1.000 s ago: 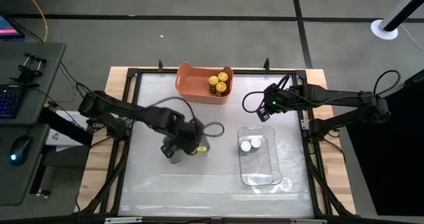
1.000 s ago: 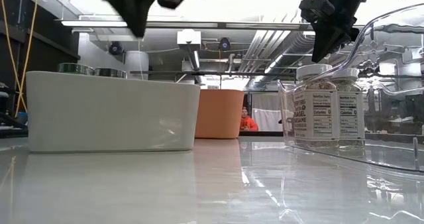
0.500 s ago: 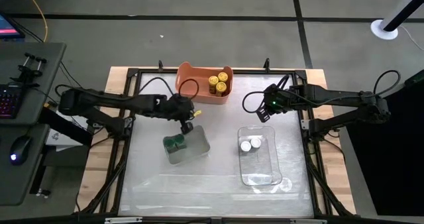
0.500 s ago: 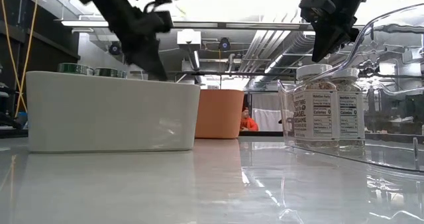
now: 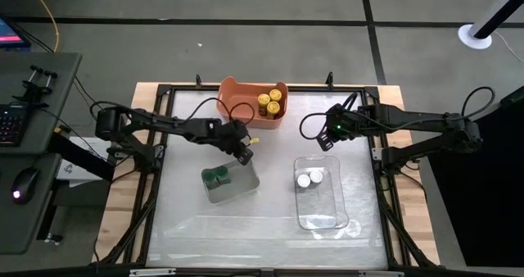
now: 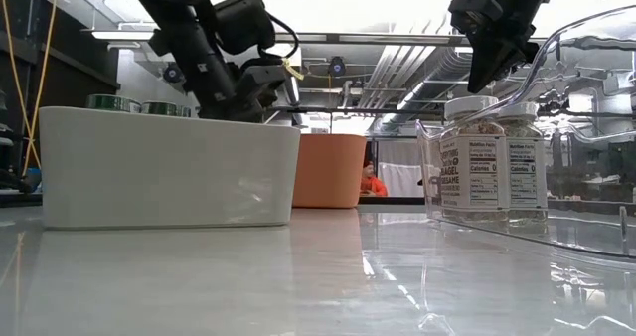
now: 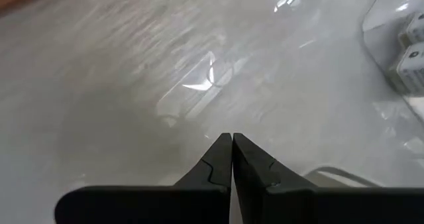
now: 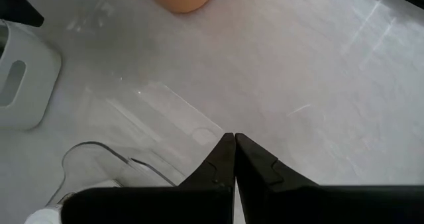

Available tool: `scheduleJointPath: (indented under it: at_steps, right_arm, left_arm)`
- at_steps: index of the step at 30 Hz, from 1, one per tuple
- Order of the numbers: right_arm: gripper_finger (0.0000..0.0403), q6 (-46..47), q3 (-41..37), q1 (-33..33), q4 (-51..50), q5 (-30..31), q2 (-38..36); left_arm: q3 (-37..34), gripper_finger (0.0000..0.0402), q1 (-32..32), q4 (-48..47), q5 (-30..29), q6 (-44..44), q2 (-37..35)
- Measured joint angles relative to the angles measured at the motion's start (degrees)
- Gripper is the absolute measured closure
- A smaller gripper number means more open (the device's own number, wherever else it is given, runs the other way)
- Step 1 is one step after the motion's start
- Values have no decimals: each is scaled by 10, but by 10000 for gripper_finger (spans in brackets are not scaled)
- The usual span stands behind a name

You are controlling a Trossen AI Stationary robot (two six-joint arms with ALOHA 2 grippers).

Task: Sort spices by type
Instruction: Adjust the gray bin, then return to Home Position

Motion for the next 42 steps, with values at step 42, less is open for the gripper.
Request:
scheduleJointPath:
  at_steps: [42]
  right_arm:
    - [403, 14, 0, -4, 19, -13, 0]
  left_arm:
    - [-301, 401, -130, 602, -124, 129, -361]
